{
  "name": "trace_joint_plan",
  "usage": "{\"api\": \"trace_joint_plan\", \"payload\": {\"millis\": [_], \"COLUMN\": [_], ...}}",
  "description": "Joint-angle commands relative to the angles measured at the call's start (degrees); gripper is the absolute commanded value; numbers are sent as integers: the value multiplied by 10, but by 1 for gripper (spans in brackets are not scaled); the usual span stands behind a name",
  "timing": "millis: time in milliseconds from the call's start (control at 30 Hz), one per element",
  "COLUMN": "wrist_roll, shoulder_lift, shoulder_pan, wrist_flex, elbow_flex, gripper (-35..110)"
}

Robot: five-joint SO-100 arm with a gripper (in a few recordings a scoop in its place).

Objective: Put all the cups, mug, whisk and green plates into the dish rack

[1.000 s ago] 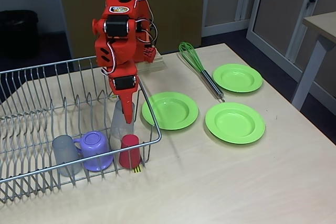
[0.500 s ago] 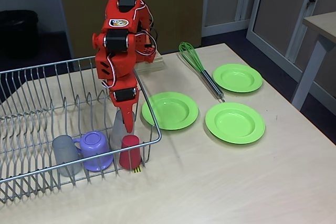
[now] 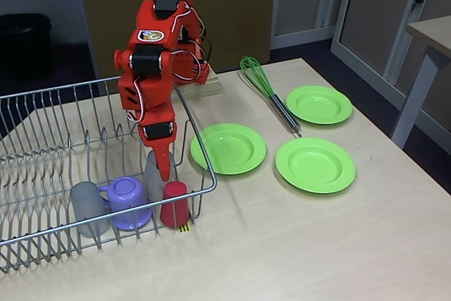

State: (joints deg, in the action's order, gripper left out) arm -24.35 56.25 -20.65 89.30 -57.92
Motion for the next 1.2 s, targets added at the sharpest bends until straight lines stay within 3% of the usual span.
{"api": "trace_joint_plan", "payload": {"millis": [0, 400, 1167], "wrist_roll": [-18, -35, -35], "shoulder_lift": [8, -15, 54], "shoulder_pan": [-18, -26, -2], "wrist_flex": [-2, 6, 53], "elbow_flex": [12, 37, 42], "gripper": [27, 36, 35]}}
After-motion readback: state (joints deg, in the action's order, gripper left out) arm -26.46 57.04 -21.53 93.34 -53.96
